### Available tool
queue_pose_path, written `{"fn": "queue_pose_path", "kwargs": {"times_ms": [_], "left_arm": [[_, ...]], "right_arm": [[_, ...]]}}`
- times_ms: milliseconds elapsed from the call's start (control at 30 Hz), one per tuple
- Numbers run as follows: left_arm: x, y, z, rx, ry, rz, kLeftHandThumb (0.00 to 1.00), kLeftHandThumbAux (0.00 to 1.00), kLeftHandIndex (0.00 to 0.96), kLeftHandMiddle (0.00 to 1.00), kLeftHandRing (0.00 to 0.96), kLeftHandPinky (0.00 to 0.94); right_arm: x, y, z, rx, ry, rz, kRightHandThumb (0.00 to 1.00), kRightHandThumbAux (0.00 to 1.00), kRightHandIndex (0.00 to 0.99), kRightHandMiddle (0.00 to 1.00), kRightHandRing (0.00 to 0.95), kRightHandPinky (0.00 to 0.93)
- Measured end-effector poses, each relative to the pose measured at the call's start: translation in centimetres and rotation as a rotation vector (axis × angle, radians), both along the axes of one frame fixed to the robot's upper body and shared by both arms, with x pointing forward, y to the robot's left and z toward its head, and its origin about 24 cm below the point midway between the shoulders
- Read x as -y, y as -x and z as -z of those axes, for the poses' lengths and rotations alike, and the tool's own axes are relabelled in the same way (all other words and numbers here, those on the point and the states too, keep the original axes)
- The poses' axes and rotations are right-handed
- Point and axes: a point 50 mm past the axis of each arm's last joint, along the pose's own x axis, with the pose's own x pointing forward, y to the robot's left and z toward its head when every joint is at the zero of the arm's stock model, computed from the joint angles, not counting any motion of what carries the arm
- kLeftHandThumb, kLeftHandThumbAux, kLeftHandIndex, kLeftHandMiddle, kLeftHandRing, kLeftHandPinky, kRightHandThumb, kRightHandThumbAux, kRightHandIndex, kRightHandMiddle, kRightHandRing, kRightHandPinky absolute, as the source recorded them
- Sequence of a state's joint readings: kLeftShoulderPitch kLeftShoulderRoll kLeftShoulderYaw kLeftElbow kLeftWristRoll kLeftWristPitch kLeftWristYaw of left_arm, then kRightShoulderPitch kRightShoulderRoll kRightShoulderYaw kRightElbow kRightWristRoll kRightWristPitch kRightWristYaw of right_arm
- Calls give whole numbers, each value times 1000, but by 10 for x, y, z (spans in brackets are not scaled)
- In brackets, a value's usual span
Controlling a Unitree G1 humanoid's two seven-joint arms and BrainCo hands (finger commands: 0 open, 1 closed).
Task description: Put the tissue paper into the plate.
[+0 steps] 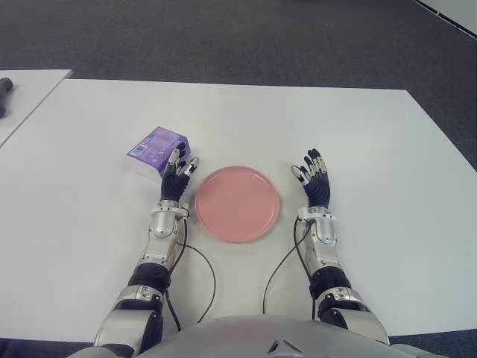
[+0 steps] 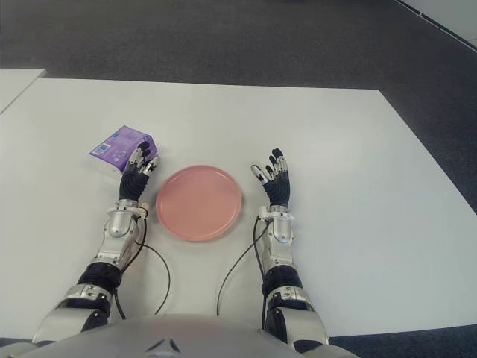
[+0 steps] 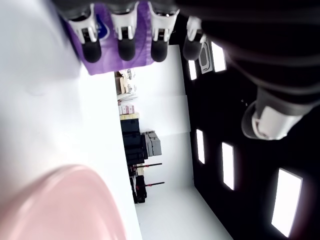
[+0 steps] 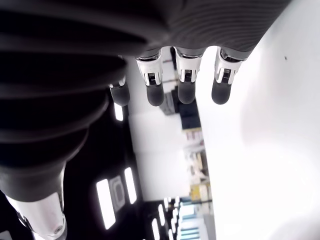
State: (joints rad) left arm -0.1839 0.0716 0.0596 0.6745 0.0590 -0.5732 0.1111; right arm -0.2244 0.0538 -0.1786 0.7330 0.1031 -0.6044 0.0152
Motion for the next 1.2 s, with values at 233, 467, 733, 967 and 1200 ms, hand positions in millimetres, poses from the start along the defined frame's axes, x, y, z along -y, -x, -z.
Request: {"fn": "queue_pose_path", "kwargs": {"times_ms": [233,467,733,967,1200], "left_arm": [[1,0,-2,9,-20,19,6,472,0,0,0,0],[0,-2,-11,38,-70,58,3,467,0,0,0,0],[3,-3,-15,41,-85,71,2,472,0,0,0,0],[4,-5,-16,44,-92,78,6,482,0,0,0,0],[2,-8,-30,59,-110,66,26,480,0,0,0,0]], "right_arm": [[0,7,-5,7,22,10,86,632,6,0,0,0],[-2,6,0,-15,34,9,84,634,8,0,0,0],[-3,6,-3,11,27,2,103,623,11,0,0,0],[3,-3,-3,-22,31,12,98,656,14,0,0,0],[10,-1,-3,-18,16,21,121,648,3,0,0,0]]}}
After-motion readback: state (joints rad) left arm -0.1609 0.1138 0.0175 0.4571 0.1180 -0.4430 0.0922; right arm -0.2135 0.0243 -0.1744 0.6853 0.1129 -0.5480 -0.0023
